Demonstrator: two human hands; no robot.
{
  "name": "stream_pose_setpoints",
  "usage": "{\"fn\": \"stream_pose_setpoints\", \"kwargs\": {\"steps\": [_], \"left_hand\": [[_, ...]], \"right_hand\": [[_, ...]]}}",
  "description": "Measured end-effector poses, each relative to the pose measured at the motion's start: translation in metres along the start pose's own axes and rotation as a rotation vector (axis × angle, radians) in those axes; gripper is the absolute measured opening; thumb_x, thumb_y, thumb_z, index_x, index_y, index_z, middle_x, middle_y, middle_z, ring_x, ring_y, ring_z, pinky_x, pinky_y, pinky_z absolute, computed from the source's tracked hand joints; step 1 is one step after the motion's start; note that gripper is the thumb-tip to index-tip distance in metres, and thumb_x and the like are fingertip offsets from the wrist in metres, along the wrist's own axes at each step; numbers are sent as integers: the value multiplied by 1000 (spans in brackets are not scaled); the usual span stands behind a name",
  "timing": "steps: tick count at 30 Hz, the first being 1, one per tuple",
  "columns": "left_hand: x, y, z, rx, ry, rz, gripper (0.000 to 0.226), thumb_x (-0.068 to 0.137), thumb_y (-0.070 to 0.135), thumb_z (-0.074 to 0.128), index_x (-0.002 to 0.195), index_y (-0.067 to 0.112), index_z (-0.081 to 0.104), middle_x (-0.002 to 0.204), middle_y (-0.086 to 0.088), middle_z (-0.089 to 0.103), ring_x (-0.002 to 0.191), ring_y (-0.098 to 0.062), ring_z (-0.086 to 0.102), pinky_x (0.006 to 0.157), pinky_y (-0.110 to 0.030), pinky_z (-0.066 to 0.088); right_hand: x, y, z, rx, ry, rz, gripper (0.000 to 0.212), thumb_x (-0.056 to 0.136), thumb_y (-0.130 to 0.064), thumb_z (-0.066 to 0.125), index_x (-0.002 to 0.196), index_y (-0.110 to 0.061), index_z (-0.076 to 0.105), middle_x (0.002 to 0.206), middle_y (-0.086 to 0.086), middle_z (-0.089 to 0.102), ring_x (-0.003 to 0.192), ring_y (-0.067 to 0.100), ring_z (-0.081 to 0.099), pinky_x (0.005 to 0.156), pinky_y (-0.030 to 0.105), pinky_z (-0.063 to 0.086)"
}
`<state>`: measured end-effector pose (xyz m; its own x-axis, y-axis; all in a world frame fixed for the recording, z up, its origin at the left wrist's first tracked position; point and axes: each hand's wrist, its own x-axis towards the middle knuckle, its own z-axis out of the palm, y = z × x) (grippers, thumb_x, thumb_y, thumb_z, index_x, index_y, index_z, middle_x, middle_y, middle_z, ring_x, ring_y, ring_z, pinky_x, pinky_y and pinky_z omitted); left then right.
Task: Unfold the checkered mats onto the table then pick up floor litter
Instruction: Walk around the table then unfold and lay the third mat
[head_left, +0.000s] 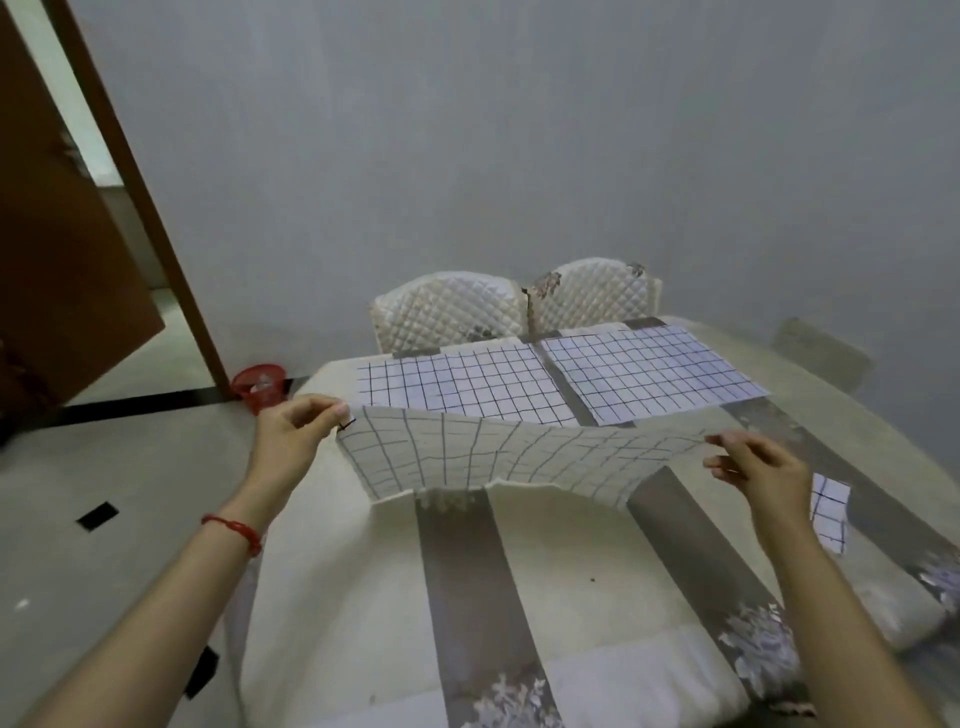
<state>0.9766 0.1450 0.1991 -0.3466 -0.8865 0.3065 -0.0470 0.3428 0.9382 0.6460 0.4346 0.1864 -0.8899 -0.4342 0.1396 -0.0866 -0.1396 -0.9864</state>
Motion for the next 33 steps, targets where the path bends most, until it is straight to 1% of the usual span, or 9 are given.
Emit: {"fn": "stream_pose_setpoints", "kwargs": {"steps": [3, 6, 9, 16, 22, 25, 27, 30, 33], "left_hand": [[-27, -29, 0, 23, -55, -80, 22, 80, 0, 62, 64, 15, 64, 57, 19, 67, 54, 8, 56, 59, -10, 46], [-54, -54, 5, 65, -140, -122, 24, 78, -3, 63, 61, 14, 63, 58, 18, 67, 55, 6, 57, 56, -4, 43], [-78, -75, 6, 97, -188, -178, 23, 77, -4, 64, 60, 12, 65, 61, 17, 69, 60, 6, 59, 57, -3, 43], [-130, -118, 19, 222, -245, -365, 14, 73, 9, 72, 64, 19, 72, 84, -4, 68, 84, -14, 62, 71, -8, 45], [-166, -130, 54, 320, -108, -551, 18, 75, 10, 72, 62, 22, 67, 88, -5, 64, 89, -25, 61, 83, -29, 44], [-177, -132, 71, 352, -30, -648, 18, 77, 11, 70, 62, 20, 66, 85, -6, 65, 89, -25, 61, 80, -29, 41], [-181, -134, 77, 386, 4, -669, 20, 79, 12, 68, 61, 21, 65, 80, -7, 67, 86, -25, 61, 75, -28, 41], [-186, -136, 86, 444, 33, -692, 13, 84, 15, 62, 72, 16, 68, 86, -11, 70, 84, -26, 61, 67, -26, 39], [-182, -139, 94, 497, 100, -701, 17, 88, 16, 55, 93, 4, 67, 101, -14, 68, 88, -24, 57, 77, -27, 37]], "right_hand": [[-19, 25, -13, -1, 29, 90, 49, 43, -44, 72, 81, -12, 65, 64, -9, 73, 50, 7, 66, 52, 14, 54], [-34, 44, -20, -41, 70, 206, 7, 71, -12, 72, 74, -15, 68, 54, -7, 70, 45, 7, 64, 49, 14, 53], [-37, 71, -33, -139, 109, 303, 27, 82, 11, 54, 74, -12, 67, 46, -7, 66, 40, 5, 61, 47, 11, 51], [-36, 116, -51, -284, 23, 487, 16, 82, 13, 53, 86, 3, 66, 44, 0, 66, 39, 7, 61, 43, 13, 51], [-17, 146, -65, -418, -119, 575, 22, 84, 12, 48, 98, 7, 64, 78, 20, 65, 50, 20, 60, 39, 9, 47], [-6, 160, -75, -473, -168, 605, 22, 85, 11, 48, 99, 8, 65, 89, 30, 66, 61, 26, 57, 42, 12, 48], [1, 170, -81, -506, -193, 637, 25, 87, 6, 45, 100, 6, 66, 86, 28, 68, 66, 31, 58, 52, 22, 53], [9, 176, -83, -504, -160, 672, 25, 88, 0, 42, 95, 2, 65, 90, 25, 65, 80, 39, 62, 64, 34, 50], [19, 184, -77, -489, -101, 640, 24, 87, -6, 42, 93, 0, 64, 89, 20, 64, 70, 34, 59, 55, 33, 48]]}}
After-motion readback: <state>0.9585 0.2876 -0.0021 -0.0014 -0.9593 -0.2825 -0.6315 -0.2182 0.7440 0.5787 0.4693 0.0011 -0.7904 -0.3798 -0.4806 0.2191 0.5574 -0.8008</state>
